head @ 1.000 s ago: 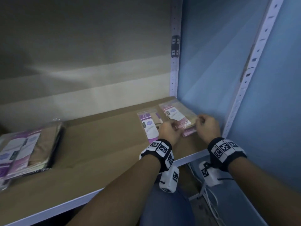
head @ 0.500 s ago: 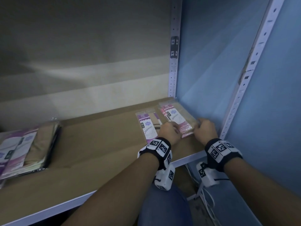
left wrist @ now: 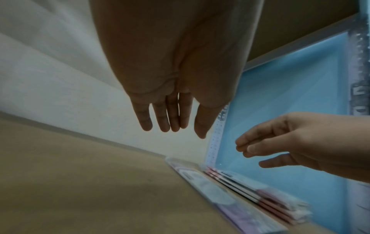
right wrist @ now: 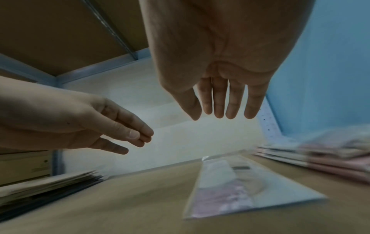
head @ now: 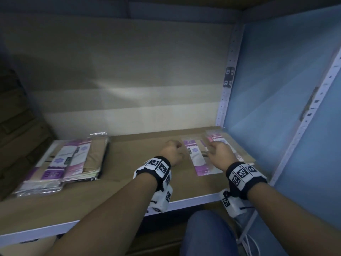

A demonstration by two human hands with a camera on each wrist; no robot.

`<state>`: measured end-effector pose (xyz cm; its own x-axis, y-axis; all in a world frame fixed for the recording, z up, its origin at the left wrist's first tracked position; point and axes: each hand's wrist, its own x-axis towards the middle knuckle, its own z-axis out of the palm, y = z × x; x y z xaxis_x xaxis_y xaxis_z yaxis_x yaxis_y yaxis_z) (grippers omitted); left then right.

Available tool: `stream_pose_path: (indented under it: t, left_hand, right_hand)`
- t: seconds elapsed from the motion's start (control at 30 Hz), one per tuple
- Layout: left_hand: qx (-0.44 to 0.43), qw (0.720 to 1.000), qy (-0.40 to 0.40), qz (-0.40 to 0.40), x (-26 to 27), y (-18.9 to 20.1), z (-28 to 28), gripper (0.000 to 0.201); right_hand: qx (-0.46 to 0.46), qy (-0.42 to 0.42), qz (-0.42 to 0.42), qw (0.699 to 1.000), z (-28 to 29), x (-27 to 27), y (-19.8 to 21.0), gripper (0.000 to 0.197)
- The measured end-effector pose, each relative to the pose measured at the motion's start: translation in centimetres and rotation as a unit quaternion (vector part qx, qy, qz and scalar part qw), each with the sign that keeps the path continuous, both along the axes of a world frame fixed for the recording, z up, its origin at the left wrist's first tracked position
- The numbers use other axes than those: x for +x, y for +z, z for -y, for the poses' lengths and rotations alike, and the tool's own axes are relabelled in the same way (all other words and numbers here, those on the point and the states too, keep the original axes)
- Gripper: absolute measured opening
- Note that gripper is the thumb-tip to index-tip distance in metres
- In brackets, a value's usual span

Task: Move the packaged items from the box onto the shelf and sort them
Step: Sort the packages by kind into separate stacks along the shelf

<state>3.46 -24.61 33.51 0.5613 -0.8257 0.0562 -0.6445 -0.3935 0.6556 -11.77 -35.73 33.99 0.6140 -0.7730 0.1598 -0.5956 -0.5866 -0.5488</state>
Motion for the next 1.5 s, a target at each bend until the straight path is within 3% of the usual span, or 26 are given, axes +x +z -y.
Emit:
stream_pose_path:
  t: [0.17,0.43,0.83,0.93,1.03,1.27,1.43,1.5]
  left_hand:
    - [0.024,0.999,0.046,0.016,4.2,1.1,-5.3,0.049]
    - [0.055,0.987,0.138,0.065,10.6,1.8,-15.8,0.05]
    - [0.12,0.942,0.306,0.072,19.5,-0.8,-30.1,0.032]
    - [0.128,0.928,0.342,0.078,20.3,-1.6,-31.7,0.041]
    - [0.127,0.924,0.355,0.056,21.1,-2.5,-32.4,0.043]
    - [0.093,0.92,0.381,0.015,21.5,-2.4,-32.4,0.032]
    - [0.033,0.915,0.398,-0.054,22.2,-1.3,-32.3,0.03]
    - [-0.02,0.905,0.413,-0.098,22.3,-0.9,-32.3,0.026]
  right_hand:
    - [-0.032,0.045,-0.027,0.998,-3.7,4.0,1.2,0.041]
    - [-0.007,0.123,-0.058,0.991,-10.5,12.2,1.4,0.043]
    - [0.084,0.214,-0.074,0.97,-20.2,22.1,-0.9,0.043]
    - [0.108,0.213,-0.055,0.97,-21.5,23.7,-0.8,0.024]
    - [0.134,0.196,-0.061,0.97,-22.2,24.9,-1.1,0.035]
    - [0.169,0.179,-0.095,0.965,-22.2,25.9,-2.1,0.024]
    - [0.267,0.143,-0.031,0.952,-21.2,25.9,-1.8,0.017]
    - [0.355,0.132,0.031,0.925,-21.0,25.6,-1.5,0.016]
